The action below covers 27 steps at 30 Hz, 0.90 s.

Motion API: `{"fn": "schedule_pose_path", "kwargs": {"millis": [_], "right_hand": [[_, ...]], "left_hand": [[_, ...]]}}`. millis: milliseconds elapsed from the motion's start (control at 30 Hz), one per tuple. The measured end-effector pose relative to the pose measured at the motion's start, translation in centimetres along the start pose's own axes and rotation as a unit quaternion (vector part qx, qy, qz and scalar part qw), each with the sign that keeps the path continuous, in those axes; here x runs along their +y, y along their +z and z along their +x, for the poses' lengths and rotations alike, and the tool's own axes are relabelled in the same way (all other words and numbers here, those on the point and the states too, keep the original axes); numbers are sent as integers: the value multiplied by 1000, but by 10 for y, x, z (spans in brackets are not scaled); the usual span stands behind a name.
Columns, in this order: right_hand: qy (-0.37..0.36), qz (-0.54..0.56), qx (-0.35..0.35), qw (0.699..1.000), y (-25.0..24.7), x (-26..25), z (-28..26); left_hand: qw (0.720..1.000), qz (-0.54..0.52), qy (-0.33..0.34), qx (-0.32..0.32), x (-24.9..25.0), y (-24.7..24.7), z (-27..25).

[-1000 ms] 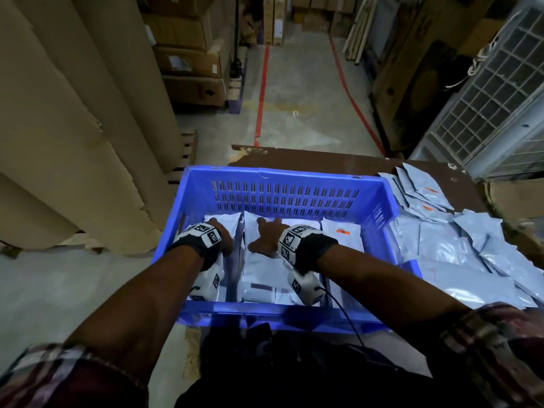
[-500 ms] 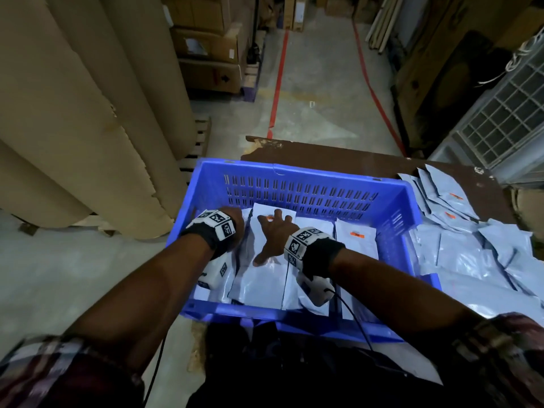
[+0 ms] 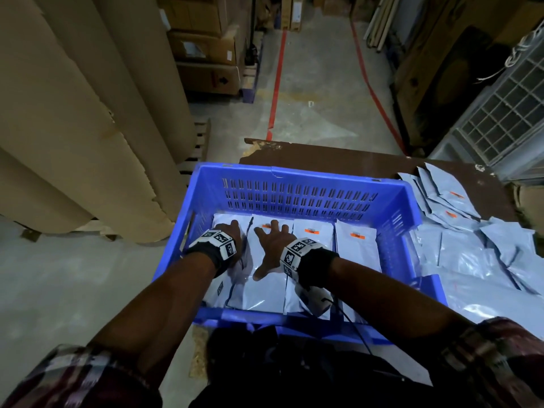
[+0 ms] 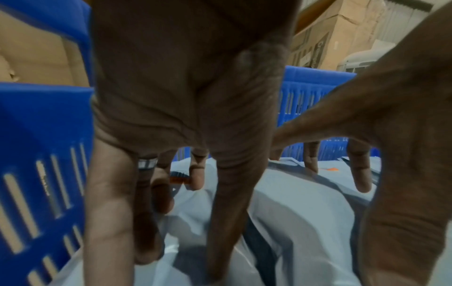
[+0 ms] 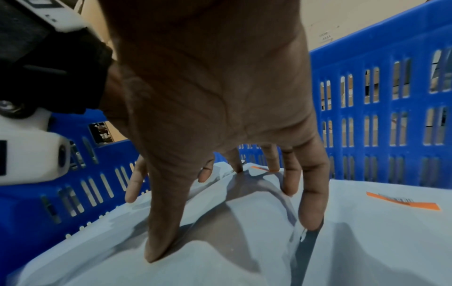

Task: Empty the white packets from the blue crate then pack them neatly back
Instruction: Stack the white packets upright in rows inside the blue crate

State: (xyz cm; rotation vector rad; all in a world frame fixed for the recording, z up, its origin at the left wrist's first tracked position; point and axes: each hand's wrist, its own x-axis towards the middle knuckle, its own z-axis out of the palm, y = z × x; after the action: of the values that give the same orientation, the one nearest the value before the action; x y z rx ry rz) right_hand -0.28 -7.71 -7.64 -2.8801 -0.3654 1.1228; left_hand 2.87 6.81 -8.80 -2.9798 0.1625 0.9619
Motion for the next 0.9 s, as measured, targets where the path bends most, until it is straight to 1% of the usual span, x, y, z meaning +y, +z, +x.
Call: {"fn": "schedule_pose_path", "kwargs": {"millis": [100,167,300,367,467,567,667,733,833,900], "right_hand": [[-2,9,5,1000,0,1,-1],[-5,18,12,1000,0,2,-3],[1,32,20,999,-5,7,-10],[7,45,26,999,-7,10,-12],[14,53,41,998,-9,12,-15],[16,47,47,998,-6,13,-17],[20,35,30,999,-3,14,-20],[23,36,20,999,-4,15,-23],[18,34,26,999,-8,19,-25],[19,42,33,998,-12,21,-28]], "left_hand": [[999,13,33,25,1,2,-1],[997,44,48,30,4,-2,-2],[999,19,41,-11,5,-8,4],[999,8,29,-21,6,-10,8],[1000,-4,26,-6,14,-13,2],[999,2,41,-4,17,-8,-4],[999,12,48,-12,20,-9,-10],[998,20,55,0,20,-11,-16],[998,21,48,30,22,-20,-26],[999,6,31,16,26,-31,-32]]}}
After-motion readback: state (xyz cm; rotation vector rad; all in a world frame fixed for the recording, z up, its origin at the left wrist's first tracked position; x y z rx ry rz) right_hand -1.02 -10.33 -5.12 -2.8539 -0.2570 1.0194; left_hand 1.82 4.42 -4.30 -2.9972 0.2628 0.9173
